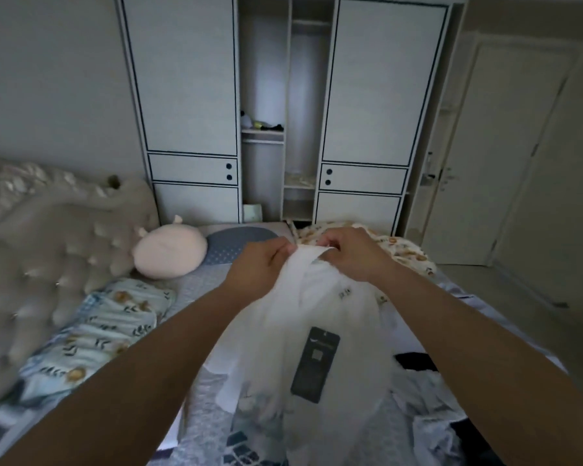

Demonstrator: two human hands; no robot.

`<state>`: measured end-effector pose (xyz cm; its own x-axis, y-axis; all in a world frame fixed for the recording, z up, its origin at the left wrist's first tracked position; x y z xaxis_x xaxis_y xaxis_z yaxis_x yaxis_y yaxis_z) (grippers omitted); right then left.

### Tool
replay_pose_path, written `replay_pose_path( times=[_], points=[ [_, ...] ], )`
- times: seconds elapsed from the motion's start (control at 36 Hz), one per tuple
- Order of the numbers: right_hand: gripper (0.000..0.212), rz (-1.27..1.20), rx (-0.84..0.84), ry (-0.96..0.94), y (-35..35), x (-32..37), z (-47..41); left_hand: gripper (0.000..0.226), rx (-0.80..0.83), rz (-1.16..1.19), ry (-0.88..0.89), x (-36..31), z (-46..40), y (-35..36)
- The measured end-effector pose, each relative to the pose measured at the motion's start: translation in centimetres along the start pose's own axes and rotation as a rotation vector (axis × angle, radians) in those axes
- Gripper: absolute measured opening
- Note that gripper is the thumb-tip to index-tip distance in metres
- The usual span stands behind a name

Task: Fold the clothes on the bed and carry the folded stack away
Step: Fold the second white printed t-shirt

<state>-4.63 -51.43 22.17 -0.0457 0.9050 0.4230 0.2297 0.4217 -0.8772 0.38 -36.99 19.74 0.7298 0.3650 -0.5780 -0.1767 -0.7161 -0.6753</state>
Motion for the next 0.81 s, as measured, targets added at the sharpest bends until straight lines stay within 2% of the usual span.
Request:
replay_pose_path(
  times=[0.11,0.19,0.31,0.36,0.44,0.58,0.67,0.81],
  points=[
    [0.012,0.246,-0.057,-0.007,0.5,-0.3,0.2,0.027,-0.010,0.016,0.023,-1.5,0.2,-1.6],
    [0.010,0.250,-0.103,0.082,1.2,-2.1,0.5,0.029,-0.038,0.120,-0.011,-1.5,0.3,-2.8],
    [0.025,0.269,-0.123,0.276,2.1,-5.3,1.3,0.040,-0.113,0.158,-0.050,-1.0,0.8,-4.9],
    [0.031,0.156,-0.121,0.367,2.7,-6.8,1.9,0.043,-0.178,0.168,-0.090,-0.2,1.0,-6.4],
    [0.031,-0.047,-0.044,0.406,4.0,-7.3,1.9,0.043,-0.234,0.147,-0.151,1.2,1.7,-8.0],
    [0.043,-0.305,-0.084,0.468,4.2,-6.9,1.3,0.040,-0.290,-0.097,-0.215,2.7,3.1,-8.8],
    [0.050,-0.354,-0.096,0.505,4.2,-6.4,1.1,0.038,-0.256,-0.258,-0.211,3.4,3.6,-8.5],
    [0.070,-0.471,-0.094,0.622,5.2,-5.7,1.0,0.041,-0.095,-0.188,-0.271,5.5,4.3,-6.6]
  ],
)
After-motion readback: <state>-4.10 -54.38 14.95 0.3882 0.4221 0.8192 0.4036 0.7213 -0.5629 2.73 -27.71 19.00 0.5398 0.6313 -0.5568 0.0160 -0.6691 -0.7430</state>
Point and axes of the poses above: each hand's wrist, its own z-axis away from the middle knuckle, its own y-axis out of the palm, x = y × z, the point moved 8 cm from there along -z, towards the middle knuckle, and after that the axes turned 7 degrees about x, right-handed, at the moved point
